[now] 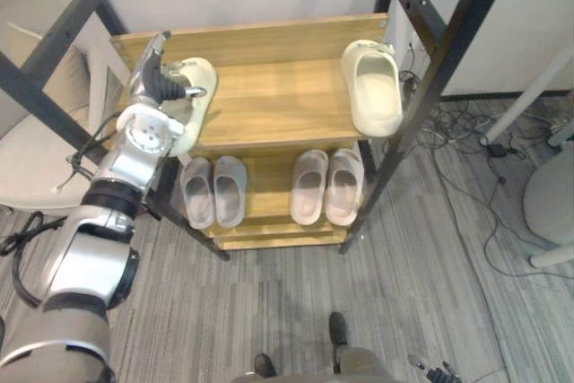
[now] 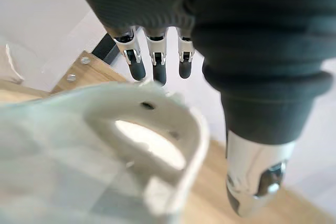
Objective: Organize the slippers on the shoe rack
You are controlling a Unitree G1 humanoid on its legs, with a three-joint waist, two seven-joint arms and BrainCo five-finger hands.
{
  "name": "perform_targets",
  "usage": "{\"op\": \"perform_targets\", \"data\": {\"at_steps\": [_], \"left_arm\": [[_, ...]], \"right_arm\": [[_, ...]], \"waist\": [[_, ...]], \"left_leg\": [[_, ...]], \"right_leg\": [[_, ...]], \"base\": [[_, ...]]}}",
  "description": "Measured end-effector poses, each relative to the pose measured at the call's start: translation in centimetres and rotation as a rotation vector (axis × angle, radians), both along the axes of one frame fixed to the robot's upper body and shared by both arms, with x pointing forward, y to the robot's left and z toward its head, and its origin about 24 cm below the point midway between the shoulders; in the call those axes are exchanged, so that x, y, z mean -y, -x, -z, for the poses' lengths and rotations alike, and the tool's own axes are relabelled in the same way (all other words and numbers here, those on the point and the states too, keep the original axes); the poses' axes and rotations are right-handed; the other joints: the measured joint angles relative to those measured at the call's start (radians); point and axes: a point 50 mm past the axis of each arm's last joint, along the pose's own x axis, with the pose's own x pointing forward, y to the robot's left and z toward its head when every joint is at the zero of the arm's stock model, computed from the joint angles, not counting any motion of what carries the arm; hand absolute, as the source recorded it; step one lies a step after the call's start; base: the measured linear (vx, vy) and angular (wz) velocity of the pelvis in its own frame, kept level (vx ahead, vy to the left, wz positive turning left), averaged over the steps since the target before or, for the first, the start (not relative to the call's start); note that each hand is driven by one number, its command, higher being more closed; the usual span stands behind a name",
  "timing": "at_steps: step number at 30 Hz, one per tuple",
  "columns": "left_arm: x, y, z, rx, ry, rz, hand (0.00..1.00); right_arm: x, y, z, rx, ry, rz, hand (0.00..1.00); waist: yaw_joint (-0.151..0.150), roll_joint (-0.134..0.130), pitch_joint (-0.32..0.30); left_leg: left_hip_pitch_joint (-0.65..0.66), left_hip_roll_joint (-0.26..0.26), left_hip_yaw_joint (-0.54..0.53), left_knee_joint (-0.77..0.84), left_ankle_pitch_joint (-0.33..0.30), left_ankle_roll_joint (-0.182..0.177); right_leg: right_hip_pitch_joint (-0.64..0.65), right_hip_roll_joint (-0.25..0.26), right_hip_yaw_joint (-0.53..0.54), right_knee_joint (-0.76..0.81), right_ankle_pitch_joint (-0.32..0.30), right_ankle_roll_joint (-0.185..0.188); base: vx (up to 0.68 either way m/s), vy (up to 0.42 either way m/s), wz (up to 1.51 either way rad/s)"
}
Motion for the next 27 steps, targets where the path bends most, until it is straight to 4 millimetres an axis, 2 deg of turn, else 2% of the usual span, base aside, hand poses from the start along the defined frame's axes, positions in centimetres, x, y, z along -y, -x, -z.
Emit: {"op": "perform_targets", "data": {"at_steps": [6, 23, 27], "left_arm": [[-1.4, 0.4, -0.6, 0.011, 0.012, -0.049, 0.00], [-2.9, 0.8, -1.6, 0.067, 0.132, -0.081, 0.00], [-3.1, 0.9, -1.5, 0.065, 0.136, -0.091, 0.00]], "right_arm": [[0.0, 0.1, 0.0, 0.000, -0.005, -0.002, 0.00], [-0.4, -0.2, 0.1, -0.002, -0.015, -0.046, 0.00], [-2.0, -1.0, 0.4, -0.008, -0.036, -0.130, 0.00]], "waist": [[0.002, 0.007, 0.006], [0.001, 0.013, 0.011], [0.001, 0.014, 0.013]], "left_leg": [[0.000, -0.001, 0.025, 0.000, -0.006, -0.002], [0.000, -0.004, -0.019, 0.004, -0.005, -0.002], [-0.002, -0.004, -0.027, 0.003, -0.005, -0.002]], "right_leg": [[-0.014, 0.004, 0.026, 0.000, 0.009, 0.002], [0.006, -0.005, -0.013, -0.001, 0.007, 0.003], [0.006, -0.005, -0.020, -0.001, 0.006, 0.006]], "base": [[-0.03, -0.012, -0.13], [-0.01, -0.008, 0.06], [-0.01, -0.012, 0.03]]}}
